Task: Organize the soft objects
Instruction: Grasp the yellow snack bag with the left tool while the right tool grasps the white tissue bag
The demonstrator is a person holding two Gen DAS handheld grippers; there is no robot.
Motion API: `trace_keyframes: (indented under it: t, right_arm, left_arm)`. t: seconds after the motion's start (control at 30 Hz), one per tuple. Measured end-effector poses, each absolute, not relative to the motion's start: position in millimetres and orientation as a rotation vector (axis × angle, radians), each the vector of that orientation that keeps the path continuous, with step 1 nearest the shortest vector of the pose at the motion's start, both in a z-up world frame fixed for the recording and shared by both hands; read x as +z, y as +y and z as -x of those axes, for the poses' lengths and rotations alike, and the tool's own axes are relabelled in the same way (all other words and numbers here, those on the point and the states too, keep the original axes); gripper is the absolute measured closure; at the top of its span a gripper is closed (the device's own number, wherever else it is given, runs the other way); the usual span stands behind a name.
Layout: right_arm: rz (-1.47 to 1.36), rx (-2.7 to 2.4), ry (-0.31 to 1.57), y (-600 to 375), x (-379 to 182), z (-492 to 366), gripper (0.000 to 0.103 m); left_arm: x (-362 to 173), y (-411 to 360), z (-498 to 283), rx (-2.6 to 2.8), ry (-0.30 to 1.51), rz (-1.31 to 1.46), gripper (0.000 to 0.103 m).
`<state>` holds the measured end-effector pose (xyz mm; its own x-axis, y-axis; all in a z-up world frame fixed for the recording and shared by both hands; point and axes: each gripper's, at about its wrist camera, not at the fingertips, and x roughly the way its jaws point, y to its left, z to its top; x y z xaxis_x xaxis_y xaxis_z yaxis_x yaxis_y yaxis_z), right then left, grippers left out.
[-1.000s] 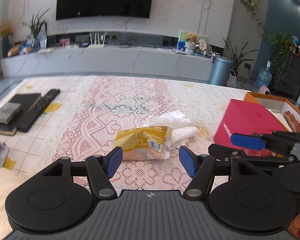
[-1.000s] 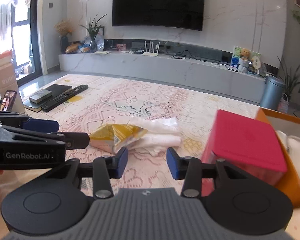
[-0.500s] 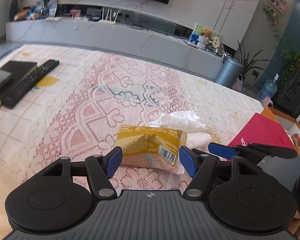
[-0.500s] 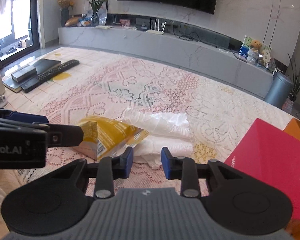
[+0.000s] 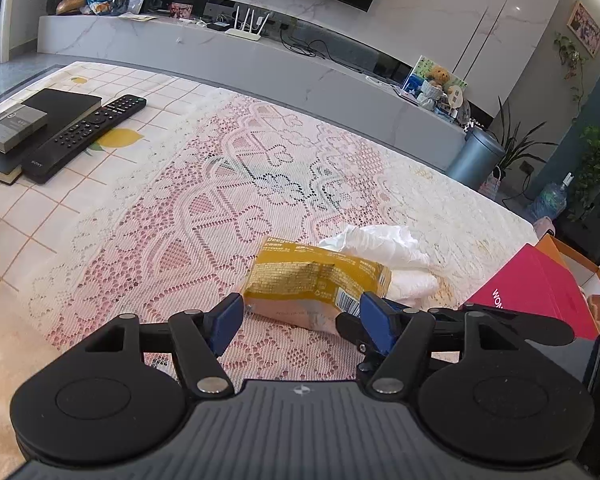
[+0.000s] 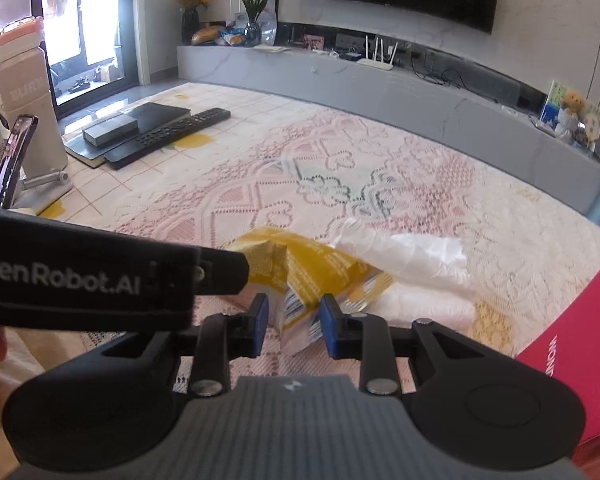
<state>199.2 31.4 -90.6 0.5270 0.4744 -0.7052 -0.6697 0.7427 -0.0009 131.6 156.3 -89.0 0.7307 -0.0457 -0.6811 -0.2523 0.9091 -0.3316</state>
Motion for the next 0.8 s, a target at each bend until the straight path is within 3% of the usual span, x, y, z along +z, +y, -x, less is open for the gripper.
trace_keyframes:
  t: [0.3,0.4,0.53,0.8]
  right_arm:
    - [0.293,0.686,0.774,32.6,-94.9,-203.8,0.074]
    - [0.300,0.682,0.783,33.7,-96.8,-206.5,0.096]
    - [0.297,0.747,0.771,29.2,-90.6,-198.1,0.102]
    - [0.339,0.919,0.740,18.9,-82.6,-172.2,0.103]
  left_arm:
    - [-94.8,147.7,-129.0,0.132,0.779,0.387,0.025]
    - [-92.2,146.8,-124.6,0.151,0.772,0.379,0.025]
    - [-84.9,142.6,-118.5,0.149,0.764,0.341,0.025]
    - [-75.7,145.9,-108.0,0.132,0.783,0.306,0.025]
